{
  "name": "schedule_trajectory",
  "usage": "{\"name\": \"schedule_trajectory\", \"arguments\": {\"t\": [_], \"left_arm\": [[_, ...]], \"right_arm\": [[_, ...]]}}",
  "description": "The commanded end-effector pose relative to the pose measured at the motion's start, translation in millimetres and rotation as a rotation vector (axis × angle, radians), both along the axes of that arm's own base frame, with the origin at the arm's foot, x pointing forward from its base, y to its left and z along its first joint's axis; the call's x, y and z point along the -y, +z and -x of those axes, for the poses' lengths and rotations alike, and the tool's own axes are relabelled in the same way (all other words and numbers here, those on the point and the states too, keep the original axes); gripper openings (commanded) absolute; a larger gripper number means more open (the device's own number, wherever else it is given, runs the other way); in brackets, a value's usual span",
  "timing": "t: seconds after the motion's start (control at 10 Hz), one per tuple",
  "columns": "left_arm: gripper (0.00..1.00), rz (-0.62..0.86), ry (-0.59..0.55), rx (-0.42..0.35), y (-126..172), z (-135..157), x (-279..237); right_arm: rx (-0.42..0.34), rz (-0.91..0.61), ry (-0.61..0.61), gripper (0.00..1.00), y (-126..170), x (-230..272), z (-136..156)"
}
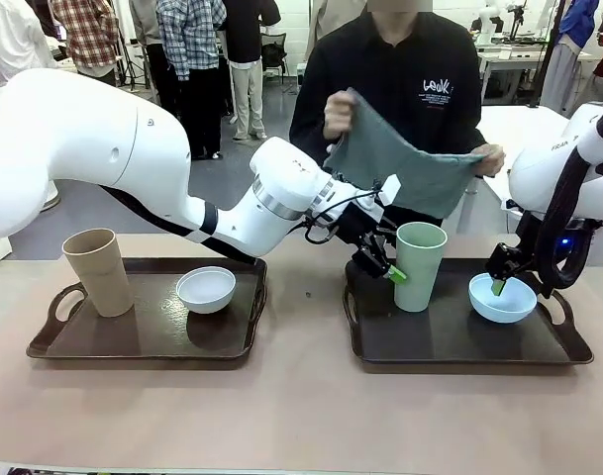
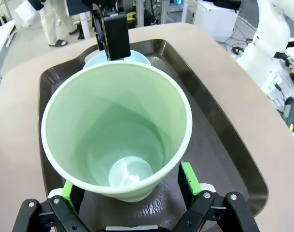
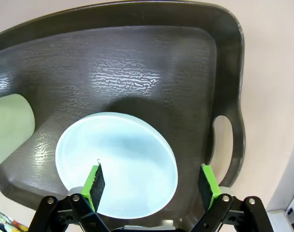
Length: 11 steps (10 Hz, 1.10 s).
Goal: Set up a tray with a mat and arrange the tableware.
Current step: Pick up the Picnic Bowl and Reusable plastic cup from the Handle tray in front of the human's position and hold them in the air.
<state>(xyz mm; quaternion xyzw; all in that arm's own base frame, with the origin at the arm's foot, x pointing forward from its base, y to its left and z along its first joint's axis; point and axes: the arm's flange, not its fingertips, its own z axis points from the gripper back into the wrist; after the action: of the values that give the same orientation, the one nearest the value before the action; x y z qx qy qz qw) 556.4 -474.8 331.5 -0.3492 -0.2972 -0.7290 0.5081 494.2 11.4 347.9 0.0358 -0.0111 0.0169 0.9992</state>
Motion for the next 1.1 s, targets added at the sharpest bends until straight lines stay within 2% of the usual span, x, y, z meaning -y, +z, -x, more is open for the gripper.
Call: {"name": "schedule_trajectory", "arguments": {"t": [0.0,0.2,0.6,0.7,0.8,0.9,1.0], "left_arm": [[1.0,0.043,-0.042,0.032,-0.6,-1.8,7.0],[1.0,0.057,-0.056,0.041,-3.2,-2.1,16.4],[1.0,0.014,-0.064,-0.014,-10.6,-2.5,36.2],[1.0,0.004,-0.051,-0.019,-12.8,-3.9,37.8],[0.51,0.007,-0.062,-0.03,-14.1,-3.7,37.2],[0.41,0.002,-0.06,-0.043,-14.3,-4.6,36.3],[0.0,-0.002,-0.057,-0.045,-14.1,-4.1,36.4]], "right_arm": [[0.004,0.051,-0.025,1.0,-6.7,-2.0,-9.8],[0.001,0.053,-0.017,1.0,-12.0,-1.3,-12.0],[0.01,0.042,-0.004,1.0,-18.8,0.3,-15.1],[0.014,0.043,0.02,0.63,-18.9,0.1,-14.4],[0.017,0.04,0.029,0.43,-18.6,0.8,-13.8],[0.02,0.037,0.029,0.06,-18.0,1.9,-13.4],[0.019,0.039,0.031,0.0,-18.0,2.4,-13.1]]}}
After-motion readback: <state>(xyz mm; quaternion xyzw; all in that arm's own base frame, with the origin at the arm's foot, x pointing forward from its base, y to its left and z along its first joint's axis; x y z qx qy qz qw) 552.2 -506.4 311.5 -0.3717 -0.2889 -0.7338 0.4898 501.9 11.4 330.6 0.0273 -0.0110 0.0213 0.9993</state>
